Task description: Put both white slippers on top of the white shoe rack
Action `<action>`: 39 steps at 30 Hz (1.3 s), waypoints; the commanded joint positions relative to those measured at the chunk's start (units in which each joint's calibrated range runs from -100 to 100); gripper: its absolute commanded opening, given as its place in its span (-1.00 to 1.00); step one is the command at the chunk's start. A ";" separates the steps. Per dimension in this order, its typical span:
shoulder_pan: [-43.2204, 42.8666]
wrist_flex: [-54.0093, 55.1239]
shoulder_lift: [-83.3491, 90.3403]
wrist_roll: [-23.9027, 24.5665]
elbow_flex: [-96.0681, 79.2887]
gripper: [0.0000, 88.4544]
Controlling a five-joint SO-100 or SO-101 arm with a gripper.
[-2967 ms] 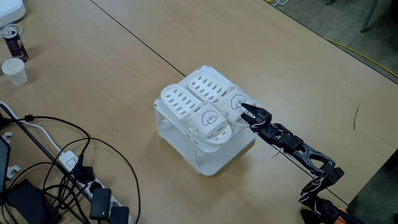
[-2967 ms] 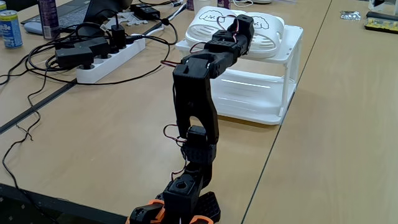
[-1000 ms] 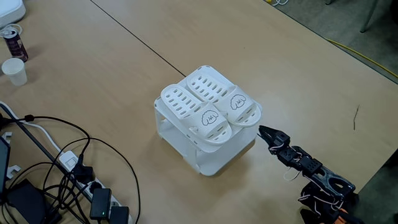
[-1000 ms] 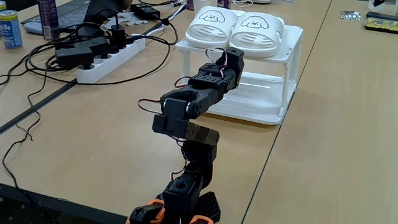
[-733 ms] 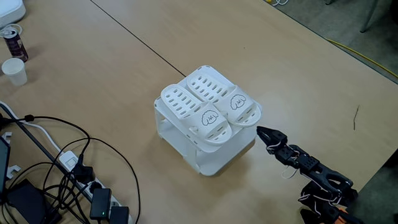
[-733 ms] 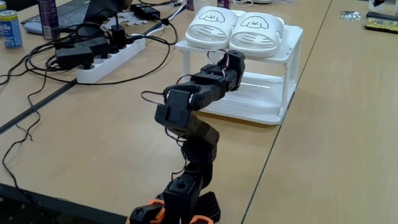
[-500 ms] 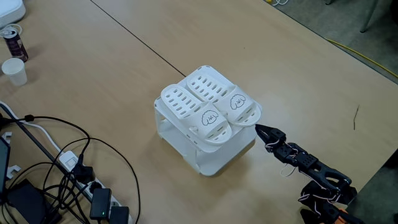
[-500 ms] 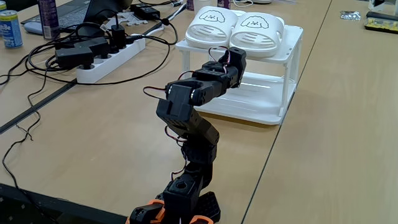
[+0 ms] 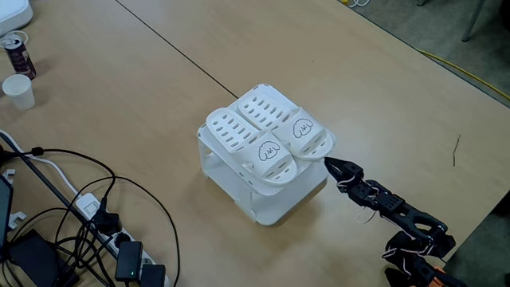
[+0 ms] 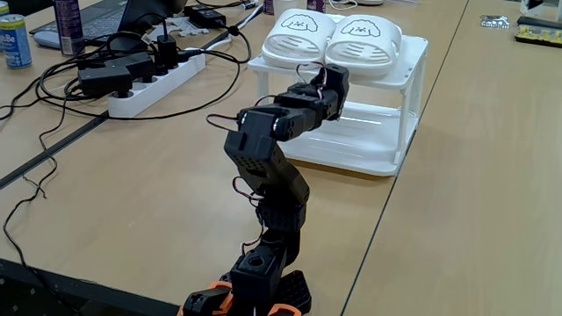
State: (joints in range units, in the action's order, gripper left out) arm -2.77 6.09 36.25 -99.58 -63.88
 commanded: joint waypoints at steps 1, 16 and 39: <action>0.14 -0.05 -0.53 -0.42 6.82 -0.98; 0.22 0.03 0.14 -0.42 1.14 -0.98; 0.47 -0.14 3.17 -0.42 3.94 -0.98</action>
State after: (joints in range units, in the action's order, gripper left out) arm -2.85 6.09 38.31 -99.58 -65.23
